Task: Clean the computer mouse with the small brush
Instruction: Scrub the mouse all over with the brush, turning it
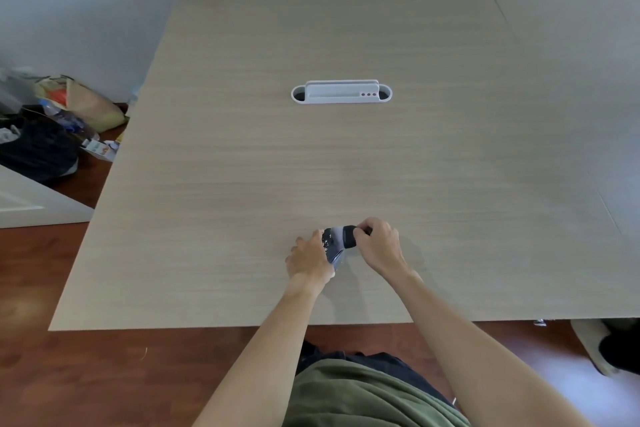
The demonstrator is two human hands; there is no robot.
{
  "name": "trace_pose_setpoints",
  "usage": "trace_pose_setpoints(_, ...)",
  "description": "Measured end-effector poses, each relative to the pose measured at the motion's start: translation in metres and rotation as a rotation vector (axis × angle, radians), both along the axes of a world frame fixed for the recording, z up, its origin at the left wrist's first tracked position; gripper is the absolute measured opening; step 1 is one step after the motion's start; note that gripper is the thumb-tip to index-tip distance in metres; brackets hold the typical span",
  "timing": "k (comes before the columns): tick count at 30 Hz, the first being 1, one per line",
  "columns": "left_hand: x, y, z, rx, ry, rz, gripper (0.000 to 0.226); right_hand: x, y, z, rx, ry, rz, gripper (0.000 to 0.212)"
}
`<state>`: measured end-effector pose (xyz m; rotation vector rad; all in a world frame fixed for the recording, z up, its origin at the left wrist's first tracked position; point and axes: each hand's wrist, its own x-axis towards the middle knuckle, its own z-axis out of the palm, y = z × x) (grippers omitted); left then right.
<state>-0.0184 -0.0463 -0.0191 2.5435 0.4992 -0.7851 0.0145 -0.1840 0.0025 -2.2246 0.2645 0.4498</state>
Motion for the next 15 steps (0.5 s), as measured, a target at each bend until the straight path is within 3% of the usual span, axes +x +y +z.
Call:
trace_pose_setpoints(3, 0.001, 0.001, 0.001, -0.006, -0.009, -0.022, 0.085, 0.000, 0.004, 0.002, 0.001, 0.097, 0.100, 0.021)
trace_pose_setpoints(7, 0.001, 0.003, 0.002, -0.033, -0.052, 0.018, 0.077, 0.001, 0.004, 0.000, -0.194, 0.048, -0.023, 0.019)
trace_pose_setpoints(9, 0.002, 0.004, 0.002, -0.040, -0.064, 0.028, 0.074, 0.003, 0.007, 0.003, -0.112, 0.016, -0.016, 0.018)
trace_pose_setpoints(12, 0.002, 0.005, 0.001, -0.048, -0.069, 0.041, 0.072, 0.005, 0.013, 0.006, 0.036, 0.122, 0.093, 0.019)
trace_pose_setpoints(15, 0.001, 0.005, 0.001, -0.057, -0.072, 0.048, 0.069, 0.007, 0.013, 0.001, -0.082, 0.166, 0.096, 0.017)
